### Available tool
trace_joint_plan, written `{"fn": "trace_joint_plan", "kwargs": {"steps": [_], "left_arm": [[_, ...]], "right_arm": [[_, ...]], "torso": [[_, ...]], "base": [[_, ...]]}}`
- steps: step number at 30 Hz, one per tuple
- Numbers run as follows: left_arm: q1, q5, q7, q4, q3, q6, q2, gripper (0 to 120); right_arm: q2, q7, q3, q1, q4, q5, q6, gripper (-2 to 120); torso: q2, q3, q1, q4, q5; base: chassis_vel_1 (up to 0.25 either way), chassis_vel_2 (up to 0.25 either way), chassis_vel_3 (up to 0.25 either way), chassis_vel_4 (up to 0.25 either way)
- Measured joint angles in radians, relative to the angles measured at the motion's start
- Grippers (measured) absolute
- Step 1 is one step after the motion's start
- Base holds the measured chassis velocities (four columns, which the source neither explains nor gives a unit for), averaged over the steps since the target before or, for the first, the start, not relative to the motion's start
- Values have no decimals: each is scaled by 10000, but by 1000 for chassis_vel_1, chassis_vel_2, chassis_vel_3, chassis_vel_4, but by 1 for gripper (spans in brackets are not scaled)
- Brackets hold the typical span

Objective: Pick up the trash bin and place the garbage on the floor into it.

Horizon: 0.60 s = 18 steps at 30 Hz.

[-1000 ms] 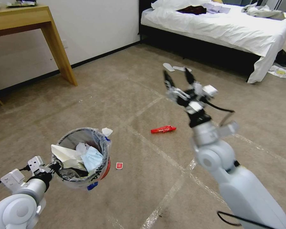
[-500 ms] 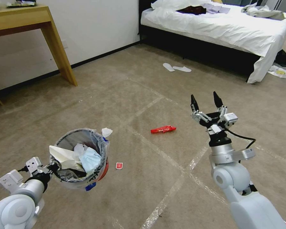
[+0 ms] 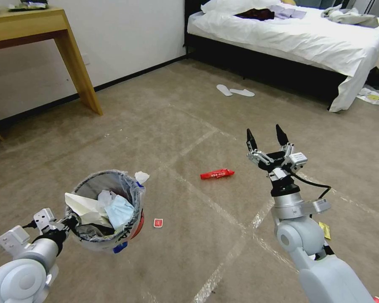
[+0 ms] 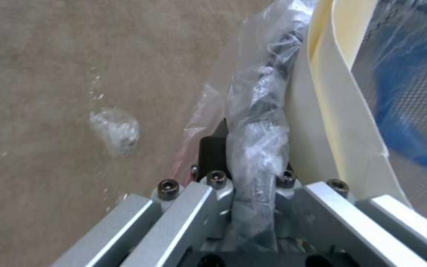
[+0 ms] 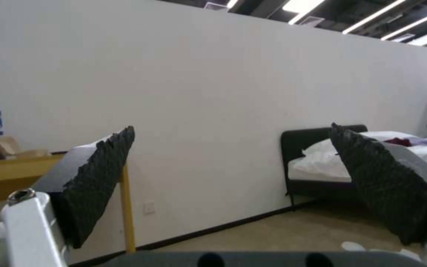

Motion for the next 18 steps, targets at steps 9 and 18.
{"fn": "trace_joint_plan", "kwargs": {"steps": [9,18], "left_arm": [[-29,55,3,27,54,-1,-71,1],[5,65,6,-11,35,-1,-93,1]], "right_arm": [[-38,-21,-46,-11,-75,-31,35,100],[39,-48,-209,-25,-233,-154,171,100]], "torso": [[0,0,0,-1,1],[0,0,0,1,1]], "base": [[-105,99,98,-109],[-65,80,79,-69]]}}
